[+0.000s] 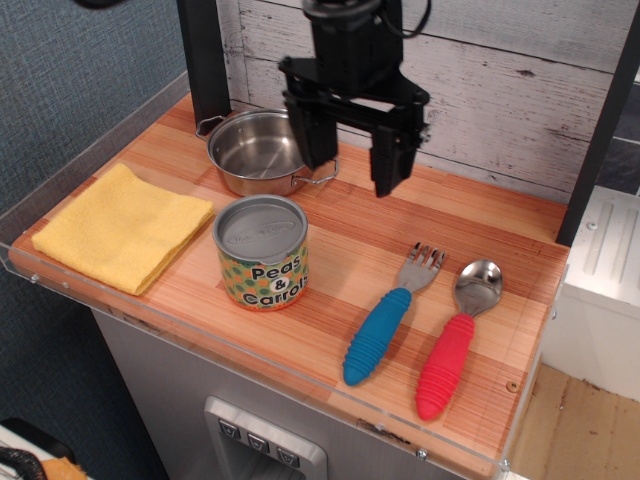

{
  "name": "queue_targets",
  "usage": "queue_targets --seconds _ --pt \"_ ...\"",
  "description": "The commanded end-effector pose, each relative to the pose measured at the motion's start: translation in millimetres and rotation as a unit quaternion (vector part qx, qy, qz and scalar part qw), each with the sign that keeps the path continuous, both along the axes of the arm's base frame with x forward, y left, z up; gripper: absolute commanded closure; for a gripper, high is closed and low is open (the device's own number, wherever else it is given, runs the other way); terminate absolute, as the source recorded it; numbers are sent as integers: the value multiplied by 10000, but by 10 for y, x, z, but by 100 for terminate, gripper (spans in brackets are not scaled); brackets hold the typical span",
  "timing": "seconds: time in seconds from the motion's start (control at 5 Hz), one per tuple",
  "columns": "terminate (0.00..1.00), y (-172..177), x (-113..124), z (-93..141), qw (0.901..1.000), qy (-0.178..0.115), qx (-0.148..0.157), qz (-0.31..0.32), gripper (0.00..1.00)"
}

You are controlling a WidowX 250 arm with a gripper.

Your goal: Move the can between the yellow cloth and the fork.

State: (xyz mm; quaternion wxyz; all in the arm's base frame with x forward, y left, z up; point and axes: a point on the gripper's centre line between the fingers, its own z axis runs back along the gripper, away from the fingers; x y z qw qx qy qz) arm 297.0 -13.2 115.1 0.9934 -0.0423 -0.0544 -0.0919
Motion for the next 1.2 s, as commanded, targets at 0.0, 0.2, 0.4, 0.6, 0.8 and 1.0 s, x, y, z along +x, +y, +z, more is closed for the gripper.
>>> queue_targets --seconds 0.0,0.2,0.4,0.6,0.8,1.0 --pt "0 310 -581 209 9932 325 891 -672 0" --pt "0 501 -855 104 9846 777 1336 -819 0" --pt "0 659 -1012 -12 9815 973 1313 -999 0" --pt "0 776 -1020 -193 9801 1087 1312 -1021 0" --pt "0 875 -926 -319 9826 924 1212 -1056 0" --pt "0 886 -748 -441 9777 609 1327 -1511 0"
